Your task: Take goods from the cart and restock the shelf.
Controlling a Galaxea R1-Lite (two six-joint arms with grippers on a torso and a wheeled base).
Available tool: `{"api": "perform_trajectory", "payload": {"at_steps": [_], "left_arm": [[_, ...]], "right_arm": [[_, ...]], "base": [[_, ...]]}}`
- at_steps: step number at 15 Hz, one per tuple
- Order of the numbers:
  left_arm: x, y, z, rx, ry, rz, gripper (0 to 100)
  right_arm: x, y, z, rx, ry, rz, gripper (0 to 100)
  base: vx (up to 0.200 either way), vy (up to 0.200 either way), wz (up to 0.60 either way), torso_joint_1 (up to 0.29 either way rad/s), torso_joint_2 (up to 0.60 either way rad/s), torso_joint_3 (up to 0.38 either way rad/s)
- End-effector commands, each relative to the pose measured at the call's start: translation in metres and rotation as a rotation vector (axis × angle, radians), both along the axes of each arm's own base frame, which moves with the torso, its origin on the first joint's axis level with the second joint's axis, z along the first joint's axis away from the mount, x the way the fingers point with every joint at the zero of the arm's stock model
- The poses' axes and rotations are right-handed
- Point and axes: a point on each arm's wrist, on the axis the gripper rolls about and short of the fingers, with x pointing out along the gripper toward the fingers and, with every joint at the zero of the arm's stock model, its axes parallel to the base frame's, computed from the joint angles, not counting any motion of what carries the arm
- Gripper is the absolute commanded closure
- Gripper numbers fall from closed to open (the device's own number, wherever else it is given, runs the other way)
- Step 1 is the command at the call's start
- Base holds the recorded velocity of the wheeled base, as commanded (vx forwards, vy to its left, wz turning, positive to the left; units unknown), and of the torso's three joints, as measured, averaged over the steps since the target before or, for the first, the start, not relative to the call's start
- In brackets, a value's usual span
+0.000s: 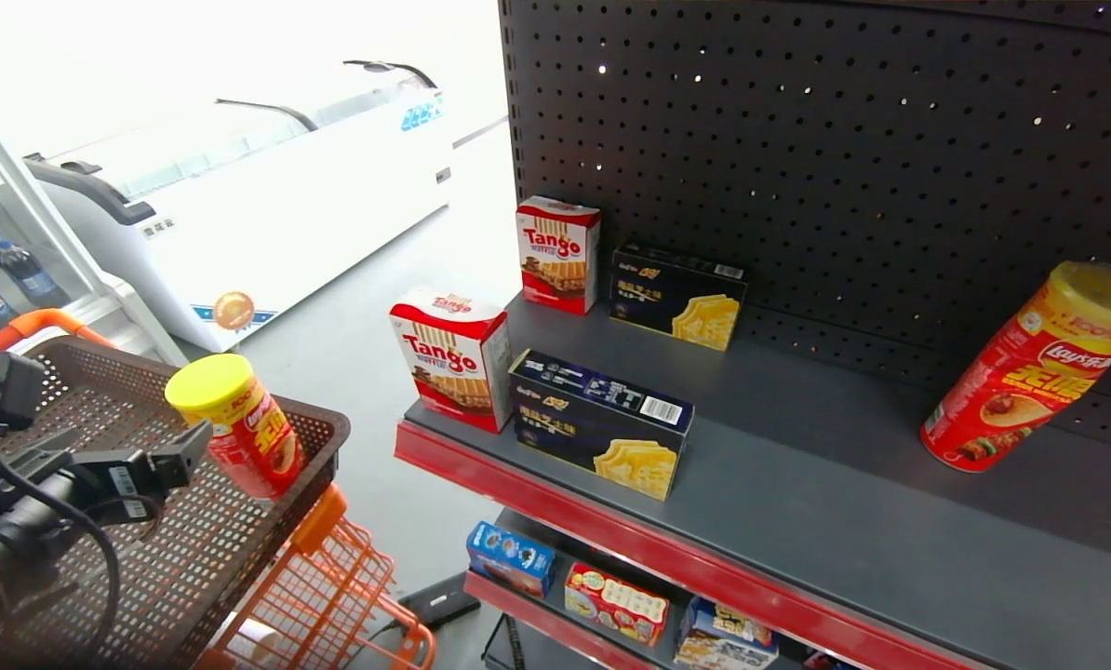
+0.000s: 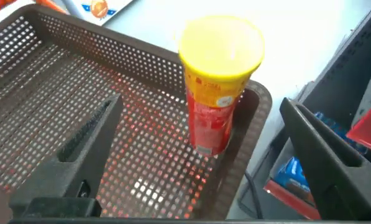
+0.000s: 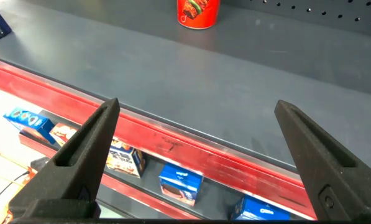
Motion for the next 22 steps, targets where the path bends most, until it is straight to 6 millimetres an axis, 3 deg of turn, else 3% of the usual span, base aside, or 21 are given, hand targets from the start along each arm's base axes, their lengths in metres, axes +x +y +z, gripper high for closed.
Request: {"api": "perform_trajectory", "payload": {"at_steps": [1,10,16,17,22], "left_arm": [[0.027,0.002,-0.042,-0.013,0.101,-0.018,0],[0.078,0.016,-0.078,-0.014,0.022,-0.094,0],[0.113,0.020,-0.082,0.001,-0.039,-0.099,0],[0.118,0.020,-0.079,0.005,-0.060,-0.099,100],[0.120,0.015,-0.077,0.008,-0.069,-0.115,100]], "right_arm": [[0.000,0.000,0.000,-0.001,0.000,-0.001,0],[0.000,0.000,0.000,-0.001,0.000,-0.001,0],[0.000,0.000,0.000,-0.001,0.000,-0.001,0],[0.000,0.000,0.000,-0.001,0.000,-0.001,0],[0.000,0.000,0.000,-0.001,0.000,-0.001,0]], "base": [[0.000,0.000,0.00,0.000,0.00,0.000],[0.000,0.000,0.00,0.000,0.00,0.000],[0.000,0.000,0.00,0.000,0.00,0.000],[0.000,0.000,0.00,0.000,0.00,0.000],[0.000,0.000,0.00,0.000,0.00,0.000]]}}
